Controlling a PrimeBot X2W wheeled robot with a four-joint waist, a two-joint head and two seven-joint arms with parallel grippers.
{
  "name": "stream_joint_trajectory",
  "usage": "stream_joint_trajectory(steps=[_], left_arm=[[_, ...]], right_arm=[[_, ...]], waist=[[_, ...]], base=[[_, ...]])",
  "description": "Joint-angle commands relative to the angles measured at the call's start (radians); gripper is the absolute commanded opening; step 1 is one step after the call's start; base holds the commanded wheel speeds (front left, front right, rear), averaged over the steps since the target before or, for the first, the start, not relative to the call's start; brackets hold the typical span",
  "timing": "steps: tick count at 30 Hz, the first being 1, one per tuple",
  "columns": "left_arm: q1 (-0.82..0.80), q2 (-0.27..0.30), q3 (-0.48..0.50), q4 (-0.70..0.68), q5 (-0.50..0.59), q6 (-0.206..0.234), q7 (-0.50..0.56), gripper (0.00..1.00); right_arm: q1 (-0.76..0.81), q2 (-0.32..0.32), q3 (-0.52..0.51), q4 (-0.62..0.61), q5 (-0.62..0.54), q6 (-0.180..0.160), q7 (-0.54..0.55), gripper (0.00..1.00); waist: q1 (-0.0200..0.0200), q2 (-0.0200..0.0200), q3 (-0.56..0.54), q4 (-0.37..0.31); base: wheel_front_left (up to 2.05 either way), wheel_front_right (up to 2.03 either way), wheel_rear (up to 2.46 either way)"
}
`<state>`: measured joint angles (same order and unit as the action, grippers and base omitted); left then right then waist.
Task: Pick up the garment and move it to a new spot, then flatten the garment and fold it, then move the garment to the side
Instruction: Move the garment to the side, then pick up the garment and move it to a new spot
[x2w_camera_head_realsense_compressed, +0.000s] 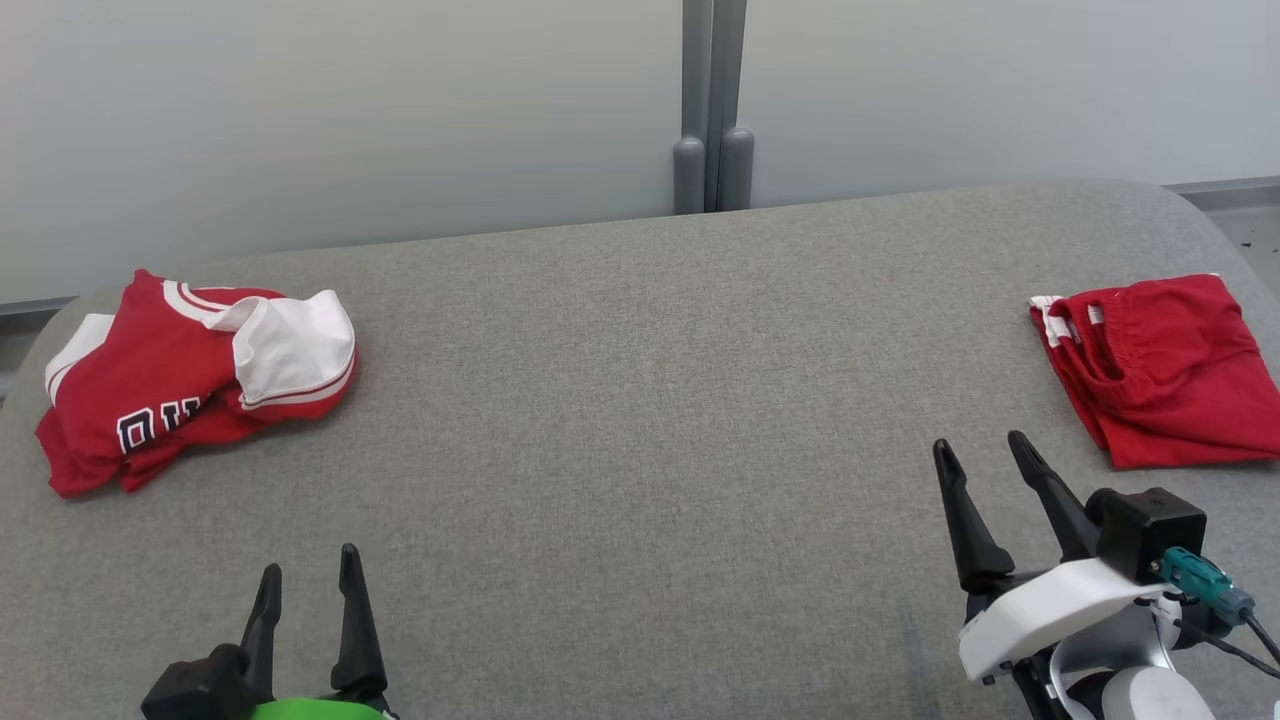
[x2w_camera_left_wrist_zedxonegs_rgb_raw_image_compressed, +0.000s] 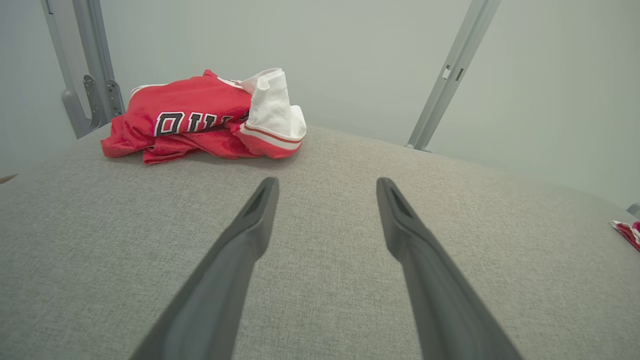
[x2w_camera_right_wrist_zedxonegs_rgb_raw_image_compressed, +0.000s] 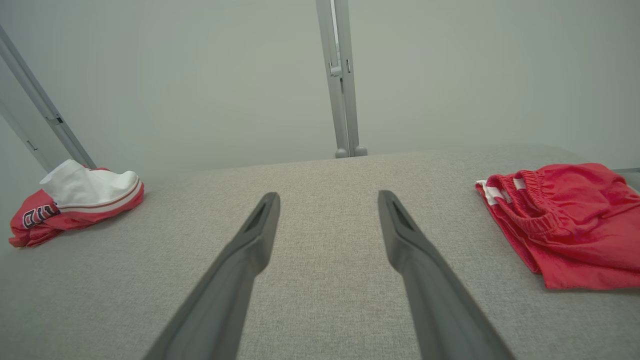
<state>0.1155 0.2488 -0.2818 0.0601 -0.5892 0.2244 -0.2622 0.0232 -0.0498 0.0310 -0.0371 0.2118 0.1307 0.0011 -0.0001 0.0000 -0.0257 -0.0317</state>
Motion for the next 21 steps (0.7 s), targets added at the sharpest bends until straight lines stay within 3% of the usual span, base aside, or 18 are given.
stream_joint_trajectory(steps=[1, 21], left_arm=[[0.011, -0.001, 0.0, -0.008, 0.011, 0.002, -0.003, 1.0], [0.012, 0.01, -0.018, -0.05, 0.018, 0.033, 0.021, 1.0]], right_arm=[[0.015, -0.002, 0.001, -0.001, 0.004, 0.0, -0.006, 1.0], [0.015, -0.002, -0.002, -0.001, 0.01, 0.0, -0.006, 1.0]], waist=[[0.0001, 0.0, 0.0, 0.0], [0.0001, 0.0, 0.004, 0.014]], base=[[0.0, 0.0, 0.0], [0.0, 0.0, 0.0]])
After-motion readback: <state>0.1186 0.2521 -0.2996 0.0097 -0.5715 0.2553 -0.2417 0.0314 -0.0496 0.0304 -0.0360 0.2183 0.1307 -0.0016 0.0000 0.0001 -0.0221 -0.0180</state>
